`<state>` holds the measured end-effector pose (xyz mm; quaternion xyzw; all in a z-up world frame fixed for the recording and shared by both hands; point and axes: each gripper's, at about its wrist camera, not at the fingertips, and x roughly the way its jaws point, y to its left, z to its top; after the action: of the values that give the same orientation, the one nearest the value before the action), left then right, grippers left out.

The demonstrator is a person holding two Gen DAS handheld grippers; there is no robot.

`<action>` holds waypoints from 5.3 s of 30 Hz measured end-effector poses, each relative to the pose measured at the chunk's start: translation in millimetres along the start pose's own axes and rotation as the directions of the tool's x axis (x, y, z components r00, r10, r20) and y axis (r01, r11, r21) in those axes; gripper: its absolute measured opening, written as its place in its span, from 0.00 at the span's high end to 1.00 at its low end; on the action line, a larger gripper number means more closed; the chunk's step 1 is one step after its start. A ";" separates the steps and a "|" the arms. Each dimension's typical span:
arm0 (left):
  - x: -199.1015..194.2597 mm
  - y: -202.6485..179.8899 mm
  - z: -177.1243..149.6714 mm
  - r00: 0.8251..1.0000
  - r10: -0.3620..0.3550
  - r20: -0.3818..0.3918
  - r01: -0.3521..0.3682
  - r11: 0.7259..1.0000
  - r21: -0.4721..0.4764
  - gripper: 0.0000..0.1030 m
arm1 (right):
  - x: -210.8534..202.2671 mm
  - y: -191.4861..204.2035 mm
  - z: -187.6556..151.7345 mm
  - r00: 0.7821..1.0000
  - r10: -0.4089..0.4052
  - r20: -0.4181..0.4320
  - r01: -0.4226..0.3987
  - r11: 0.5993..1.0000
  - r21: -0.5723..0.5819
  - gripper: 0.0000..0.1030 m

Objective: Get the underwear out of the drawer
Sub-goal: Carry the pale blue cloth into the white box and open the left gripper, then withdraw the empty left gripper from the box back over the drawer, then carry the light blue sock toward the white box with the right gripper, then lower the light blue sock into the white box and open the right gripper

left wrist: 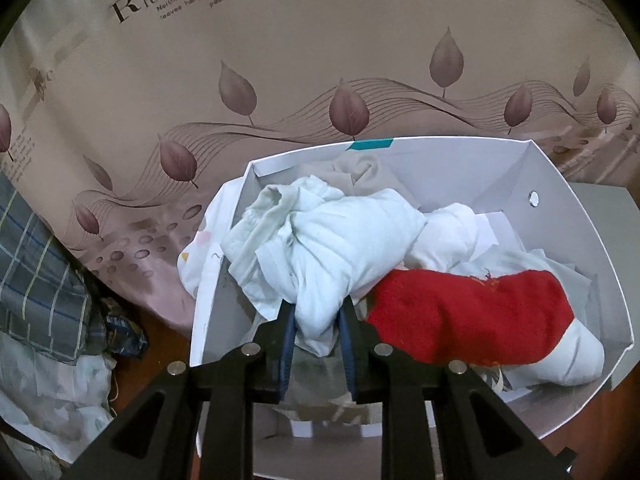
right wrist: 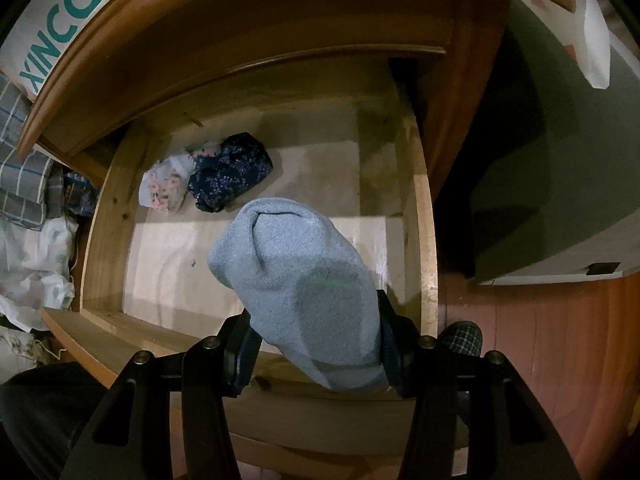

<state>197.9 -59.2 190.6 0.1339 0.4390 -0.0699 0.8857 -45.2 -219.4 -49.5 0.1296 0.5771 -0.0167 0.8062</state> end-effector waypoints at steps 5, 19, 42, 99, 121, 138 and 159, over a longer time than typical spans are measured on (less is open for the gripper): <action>-2.6 -0.4 1.8 1.000 0.002 -0.002 -0.002 1.000 -0.010 0.74 | 0.3 1.3 0.7 1.000 0.001 0.000 -0.001 1.000 -0.005 0.53; -56.2 23.3 -4.3 0.994 0.006 0.110 -0.001 0.999 -0.044 0.41 | 1.9 3.8 0.8 1.000 -0.011 0.005 0.011 1.000 -0.022 0.53; -70.0 51.9 -172.2 0.992 0.043 0.115 -0.040 0.999 -0.031 0.41 | 0.4 9.0 -3.2 0.998 -0.056 0.036 0.059 0.996 -0.068 0.53; 24.0 80.9 -265.7 1.000 0.001 -0.001 -0.002 0.981 -0.195 0.41 | -229.1 78.6 106.3 0.930 0.001 0.367 0.088 0.970 -0.225 0.53; 23.8 91.4 -262.8 1.000 -0.021 0.004 0.021 0.967 -0.254 0.41 | -189.7 85.9 223.7 0.933 -0.132 0.335 0.195 0.968 -0.159 0.52; 29.2 96.5 -265.6 0.999 -0.023 -0.026 0.015 0.963 -0.270 0.41 | -147.8 72.4 236.5 0.947 -0.176 0.270 0.217 0.967 -0.133 0.47; 32.7 102.4 -269.6 0.999 -0.008 -0.048 -0.006 0.959 -0.285 0.41 | -206.6 99.0 131.4 0.902 -0.115 0.416 0.272 0.900 -0.341 0.27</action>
<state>37.8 118.8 26.6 0.0065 0.4660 -0.0031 0.8847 25.1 -179.1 201.9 -0.0987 0.4089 -0.0080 0.9072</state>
